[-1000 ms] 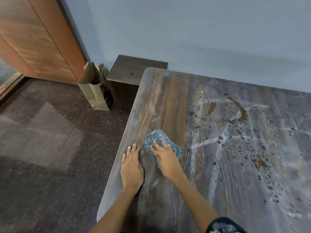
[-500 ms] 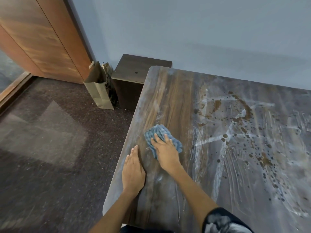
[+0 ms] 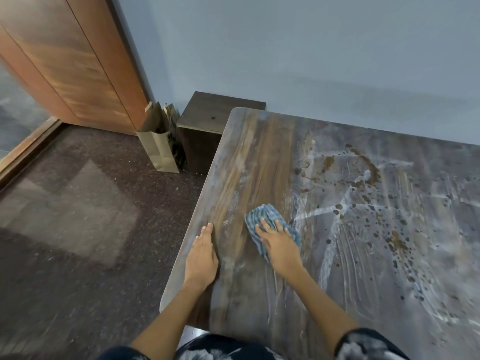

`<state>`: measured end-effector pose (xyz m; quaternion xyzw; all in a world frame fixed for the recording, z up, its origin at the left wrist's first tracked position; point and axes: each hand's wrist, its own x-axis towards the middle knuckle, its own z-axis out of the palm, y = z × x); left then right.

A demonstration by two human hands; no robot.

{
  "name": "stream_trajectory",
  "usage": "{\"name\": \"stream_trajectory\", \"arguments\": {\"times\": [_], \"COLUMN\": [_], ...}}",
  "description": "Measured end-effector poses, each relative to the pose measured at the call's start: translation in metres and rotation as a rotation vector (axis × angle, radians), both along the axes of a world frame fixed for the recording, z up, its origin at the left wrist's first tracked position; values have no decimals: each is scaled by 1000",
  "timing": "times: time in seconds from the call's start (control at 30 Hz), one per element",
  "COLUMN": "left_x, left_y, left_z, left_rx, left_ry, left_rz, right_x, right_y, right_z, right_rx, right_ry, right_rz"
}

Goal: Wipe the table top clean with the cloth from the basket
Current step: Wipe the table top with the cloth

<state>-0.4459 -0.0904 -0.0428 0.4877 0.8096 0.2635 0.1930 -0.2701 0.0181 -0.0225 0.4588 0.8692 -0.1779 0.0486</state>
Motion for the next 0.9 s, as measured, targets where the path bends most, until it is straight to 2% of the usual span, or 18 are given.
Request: {"name": "stream_trajectory", "arguments": {"times": [0.07, 0.17, 0.27, 0.37, 0.5, 0.6, 0.77, 0.9], "left_x": [4, 10, 16, 25, 33, 32, 34, 38], "left_y": [-6, -18, -33, -48, -62, -68, -82, -98], "left_z": [0, 0, 0, 0, 4, 6, 9, 6], "left_rx": [-39, -67, -68, -83, -110, -128, -93, -80], "left_ry": [-27, -53, -42, -75, -104, -105, -102, -111], "left_rz": [17, 5, -5, 5, -15, -46, -74, -66], "right_x": [-24, -38, -21, 7, 8, -14, -5, 35], "right_y": [-7, -49, -77, -66, -27, -41, -108, -103], "right_z": [6, -2, -14, -17, -3, 6, -5, -5], "right_rx": [-10, -20, -69, 2, 26, -11, -35, -53], "right_ry": [41, 92, 99, 40, 10, 74, 94, 36], "right_rz": [-43, 101, 191, 209, 41, -22, 246, 200]}}
